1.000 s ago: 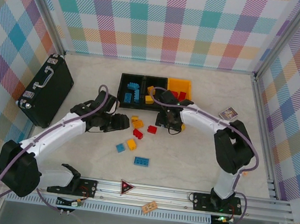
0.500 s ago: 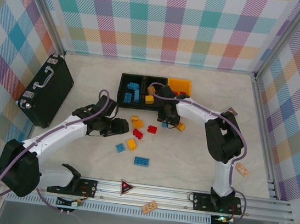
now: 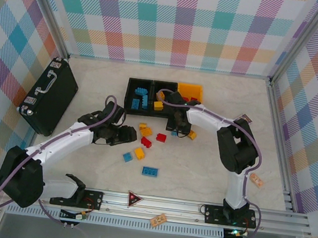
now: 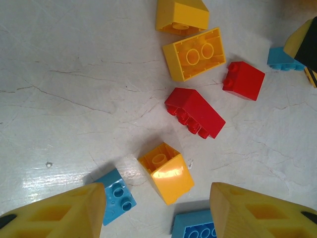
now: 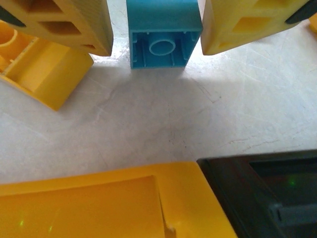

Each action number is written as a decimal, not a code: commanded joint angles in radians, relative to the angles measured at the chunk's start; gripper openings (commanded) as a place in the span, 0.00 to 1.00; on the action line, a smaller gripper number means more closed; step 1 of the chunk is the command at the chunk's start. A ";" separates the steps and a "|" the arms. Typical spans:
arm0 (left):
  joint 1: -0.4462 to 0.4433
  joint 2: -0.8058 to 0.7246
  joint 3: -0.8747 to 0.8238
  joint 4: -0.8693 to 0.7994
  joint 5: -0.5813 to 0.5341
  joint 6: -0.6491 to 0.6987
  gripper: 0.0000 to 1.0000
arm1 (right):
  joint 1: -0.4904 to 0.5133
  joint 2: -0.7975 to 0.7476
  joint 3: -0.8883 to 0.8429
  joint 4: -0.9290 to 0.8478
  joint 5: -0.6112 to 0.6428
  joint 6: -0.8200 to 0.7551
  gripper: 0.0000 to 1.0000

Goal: Sort the legos into containers by color
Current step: Pick up the lego from the center of the table.

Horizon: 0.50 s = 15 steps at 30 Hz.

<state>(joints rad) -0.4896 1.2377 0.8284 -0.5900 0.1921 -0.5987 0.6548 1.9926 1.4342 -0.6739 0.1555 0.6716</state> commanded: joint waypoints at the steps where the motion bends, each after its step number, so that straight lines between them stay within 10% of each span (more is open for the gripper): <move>1: -0.014 0.008 -0.007 0.013 -0.006 -0.016 0.57 | 0.008 -0.016 -0.017 -0.017 -0.017 -0.012 0.45; 15: -0.013 -0.098 -0.069 0.005 -0.072 -0.088 0.57 | 0.055 -0.064 0.120 -0.064 -0.017 -0.071 0.27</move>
<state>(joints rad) -0.4915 1.1831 0.7811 -0.5728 0.1608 -0.6483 0.6952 1.9884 1.4834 -0.7116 0.1478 0.6304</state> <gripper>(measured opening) 0.573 0.314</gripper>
